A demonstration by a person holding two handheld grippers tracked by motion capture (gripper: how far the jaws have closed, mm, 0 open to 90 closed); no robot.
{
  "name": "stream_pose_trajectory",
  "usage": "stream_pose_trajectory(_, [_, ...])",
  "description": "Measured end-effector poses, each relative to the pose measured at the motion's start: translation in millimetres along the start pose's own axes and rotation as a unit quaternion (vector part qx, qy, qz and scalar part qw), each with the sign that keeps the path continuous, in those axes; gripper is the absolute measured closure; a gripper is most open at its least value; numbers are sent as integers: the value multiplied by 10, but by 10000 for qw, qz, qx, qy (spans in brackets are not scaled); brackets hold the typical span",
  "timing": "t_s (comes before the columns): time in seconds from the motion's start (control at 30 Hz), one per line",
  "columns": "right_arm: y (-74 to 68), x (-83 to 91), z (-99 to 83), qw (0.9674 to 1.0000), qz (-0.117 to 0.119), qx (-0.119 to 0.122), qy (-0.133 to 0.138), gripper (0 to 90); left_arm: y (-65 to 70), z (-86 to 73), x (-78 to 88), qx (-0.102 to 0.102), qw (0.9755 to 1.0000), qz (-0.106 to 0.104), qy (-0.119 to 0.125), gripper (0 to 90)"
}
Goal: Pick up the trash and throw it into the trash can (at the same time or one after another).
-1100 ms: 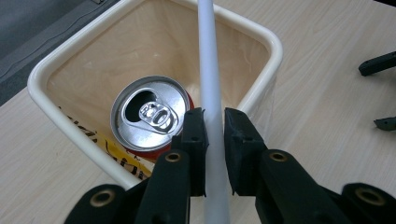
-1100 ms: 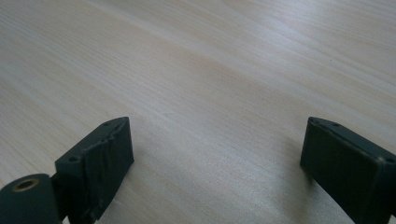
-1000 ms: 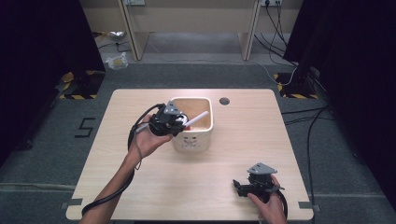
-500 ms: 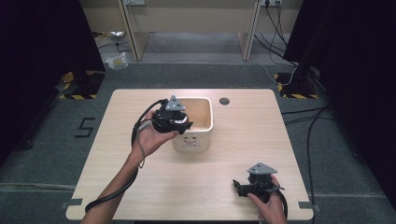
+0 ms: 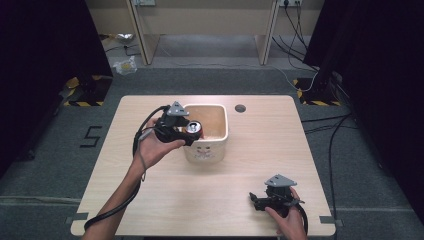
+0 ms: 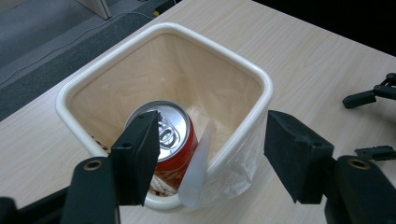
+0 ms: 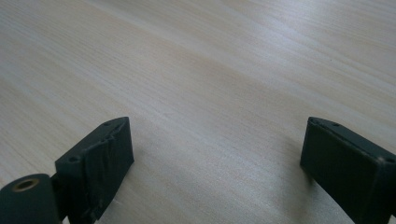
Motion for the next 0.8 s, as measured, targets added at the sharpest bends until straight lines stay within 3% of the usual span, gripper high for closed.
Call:
stream_pose_trajectory(0.43, [1, 0, 1, 10000, -1, 3, 0, 94, -120, -169, 257, 290, 9993, 21, 250, 295])
stream_pose_trajectory(0.8, [1, 0, 0, 10000, 1, 7, -1, 95, -191, -415, 396, 452, 9985, 145, 266, 244])
Point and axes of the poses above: each handheld gripper's, and its own axes: x roughly backward along the jaws, z roughly out of its top, y roughly to its right, the point moved 3 cm from there along -x, roughly forward along the jaws, and after that the axes turned 7 degrees about -x, right-handed, at the moved point
